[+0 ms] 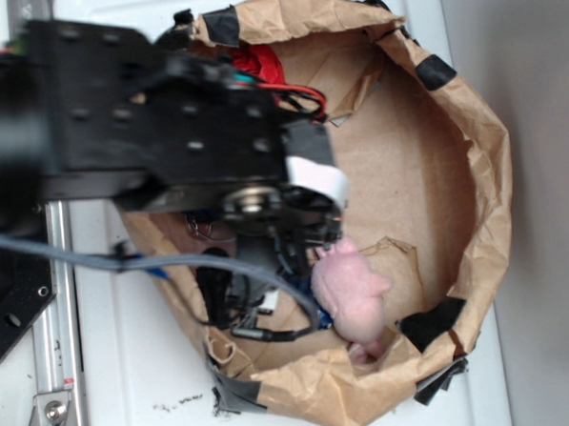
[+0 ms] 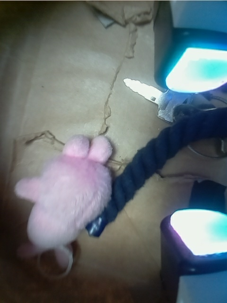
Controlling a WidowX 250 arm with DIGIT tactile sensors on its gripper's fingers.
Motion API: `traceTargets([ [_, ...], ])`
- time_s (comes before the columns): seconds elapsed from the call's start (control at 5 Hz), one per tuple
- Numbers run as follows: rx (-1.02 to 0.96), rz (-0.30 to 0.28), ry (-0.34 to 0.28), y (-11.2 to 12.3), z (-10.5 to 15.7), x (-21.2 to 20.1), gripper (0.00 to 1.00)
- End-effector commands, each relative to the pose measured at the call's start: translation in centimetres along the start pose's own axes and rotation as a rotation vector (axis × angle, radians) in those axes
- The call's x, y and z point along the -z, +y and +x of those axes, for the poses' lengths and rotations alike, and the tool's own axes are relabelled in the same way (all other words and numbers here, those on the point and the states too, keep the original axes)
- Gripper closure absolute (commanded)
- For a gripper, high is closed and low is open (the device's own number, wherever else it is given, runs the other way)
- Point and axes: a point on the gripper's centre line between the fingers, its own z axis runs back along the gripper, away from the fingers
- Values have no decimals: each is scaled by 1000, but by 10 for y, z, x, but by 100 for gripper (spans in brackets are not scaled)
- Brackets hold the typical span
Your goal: Grab the blue rope.
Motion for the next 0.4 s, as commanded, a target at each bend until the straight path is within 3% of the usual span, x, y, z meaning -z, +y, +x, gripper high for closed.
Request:
traceTargets([
  [0.0,165,38,-24,3,5,13,0],
  [0.2,183,15,32,1,3,35,0],
])
